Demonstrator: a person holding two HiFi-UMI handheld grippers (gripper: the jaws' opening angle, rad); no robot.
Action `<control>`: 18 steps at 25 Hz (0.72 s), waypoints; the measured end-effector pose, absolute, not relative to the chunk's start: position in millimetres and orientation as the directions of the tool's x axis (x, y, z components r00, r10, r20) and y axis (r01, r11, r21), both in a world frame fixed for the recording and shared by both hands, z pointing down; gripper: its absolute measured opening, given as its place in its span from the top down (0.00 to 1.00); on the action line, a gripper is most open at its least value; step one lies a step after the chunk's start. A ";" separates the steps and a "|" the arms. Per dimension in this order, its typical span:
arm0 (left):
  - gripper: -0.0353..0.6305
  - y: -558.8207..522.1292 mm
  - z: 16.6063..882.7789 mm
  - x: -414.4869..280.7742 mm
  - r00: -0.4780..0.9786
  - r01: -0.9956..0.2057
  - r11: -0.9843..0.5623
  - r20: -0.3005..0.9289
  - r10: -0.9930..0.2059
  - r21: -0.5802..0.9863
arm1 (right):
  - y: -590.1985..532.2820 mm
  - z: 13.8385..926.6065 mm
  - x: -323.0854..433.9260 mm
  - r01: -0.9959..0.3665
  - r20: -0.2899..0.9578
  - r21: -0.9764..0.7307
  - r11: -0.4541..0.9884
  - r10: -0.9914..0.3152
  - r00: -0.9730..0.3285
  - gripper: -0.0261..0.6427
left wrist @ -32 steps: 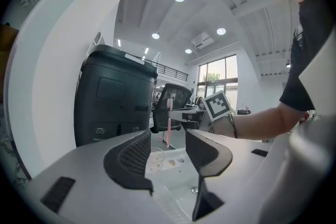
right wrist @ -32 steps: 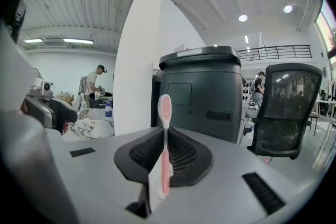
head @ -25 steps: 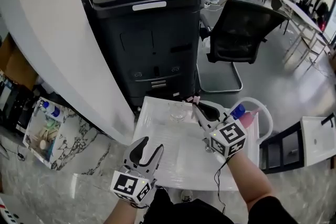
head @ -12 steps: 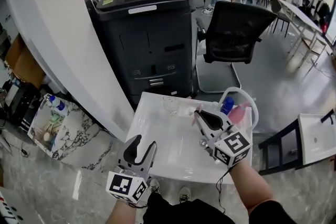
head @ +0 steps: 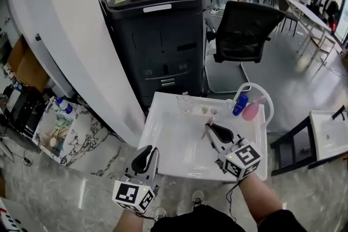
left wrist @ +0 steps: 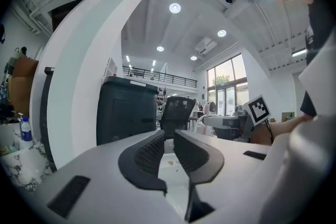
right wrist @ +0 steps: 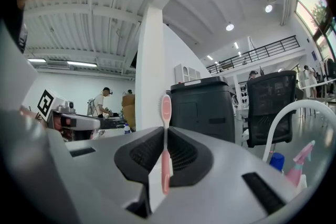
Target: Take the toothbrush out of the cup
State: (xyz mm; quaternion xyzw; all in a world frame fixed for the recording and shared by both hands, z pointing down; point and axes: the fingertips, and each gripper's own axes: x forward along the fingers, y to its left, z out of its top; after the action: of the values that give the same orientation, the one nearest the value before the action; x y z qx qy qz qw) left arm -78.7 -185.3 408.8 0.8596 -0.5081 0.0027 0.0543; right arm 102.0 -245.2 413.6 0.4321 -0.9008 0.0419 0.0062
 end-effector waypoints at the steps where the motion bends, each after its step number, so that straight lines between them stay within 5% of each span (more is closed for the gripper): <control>1: 0.85 -182.4 410.8 -85.7 0.499 -0.865 -0.493 0.062 -0.865 0.090 | -240.6 413.3 94.6 -0.787 0.045 -0.076 0.612 -0.786 -0.616 0.91; 5: 0.92 -166.3 407.3 -116.1 0.549 -0.834 -0.542 0.065 -0.833 0.103 | -215.8 408.3 63.4 -0.817 0.032 -0.089 0.569 -0.818 -0.574 0.91; 18: 0.92 -101.9 419.6 -171.2 0.735 -0.676 -0.725 0.058 -0.675 0.129 | -106.8 408.9 -1.6 -0.918 0.036 -0.079 0.389 -0.919 -0.393 0.91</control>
State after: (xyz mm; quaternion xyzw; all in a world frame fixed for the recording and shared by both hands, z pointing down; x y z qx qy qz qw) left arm -171.2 -101.9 419.6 0.9288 -0.3638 0.0036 0.0707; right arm -1.6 -106.8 408.9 0.5509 -0.8335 0.0429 -0.0067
